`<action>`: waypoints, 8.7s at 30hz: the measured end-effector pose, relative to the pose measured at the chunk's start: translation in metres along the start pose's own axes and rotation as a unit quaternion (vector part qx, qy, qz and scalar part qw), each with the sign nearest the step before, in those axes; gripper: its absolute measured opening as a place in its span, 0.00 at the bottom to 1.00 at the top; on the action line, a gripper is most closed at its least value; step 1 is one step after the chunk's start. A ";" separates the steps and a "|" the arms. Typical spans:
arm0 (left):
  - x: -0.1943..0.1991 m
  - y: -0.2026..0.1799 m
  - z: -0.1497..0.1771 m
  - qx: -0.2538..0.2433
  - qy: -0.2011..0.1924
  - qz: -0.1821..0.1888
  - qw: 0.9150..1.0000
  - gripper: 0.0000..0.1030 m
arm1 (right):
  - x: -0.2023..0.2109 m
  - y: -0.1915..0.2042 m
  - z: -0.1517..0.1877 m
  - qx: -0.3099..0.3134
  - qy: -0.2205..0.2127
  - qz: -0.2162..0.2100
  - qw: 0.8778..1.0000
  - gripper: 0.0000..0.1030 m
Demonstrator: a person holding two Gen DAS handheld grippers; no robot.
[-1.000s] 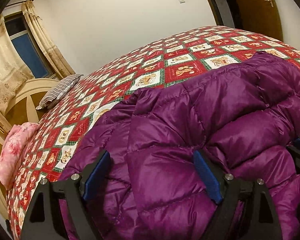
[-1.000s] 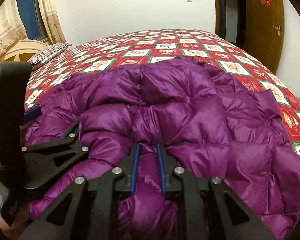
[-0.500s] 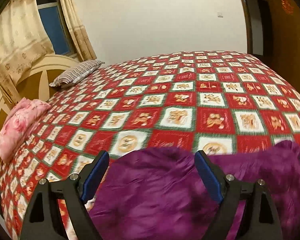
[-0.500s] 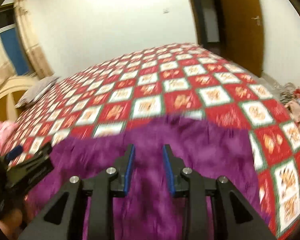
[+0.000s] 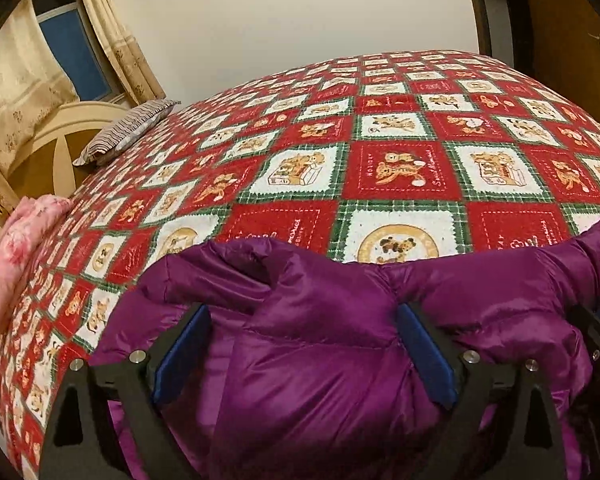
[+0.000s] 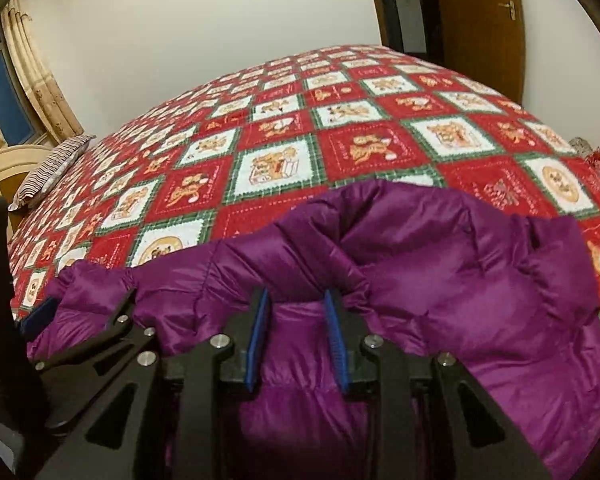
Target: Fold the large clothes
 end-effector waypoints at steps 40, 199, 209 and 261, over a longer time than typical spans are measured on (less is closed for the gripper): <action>0.002 0.003 -0.002 -0.009 0.007 0.013 1.000 0.94 | -0.011 0.005 0.006 0.016 0.011 0.012 1.000 0.32; 0.064 0.091 0.066 -0.040 -0.060 -0.020 0.997 0.99 | 0.090 0.047 0.062 0.104 -0.027 -0.031 0.994 0.30; 0.062 0.090 0.067 -0.046 -0.056 -0.026 0.997 0.99 | 0.084 0.046 0.064 0.107 -0.011 -0.029 0.994 0.30; 0.060 0.088 0.068 -0.052 -0.051 -0.030 0.997 0.99 | 0.077 0.050 0.067 0.141 -0.001 0.005 0.990 0.30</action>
Point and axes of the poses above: each gripper's, at about its wrist camera, not at the fingertips, and x roughly against the way its jaws point, y to its left, z to its underside, the point moved 6 cm from there along -x, roughly the way its jaws point, and after that the axes turned 11 degrees about -y, right-handed, at the moved point
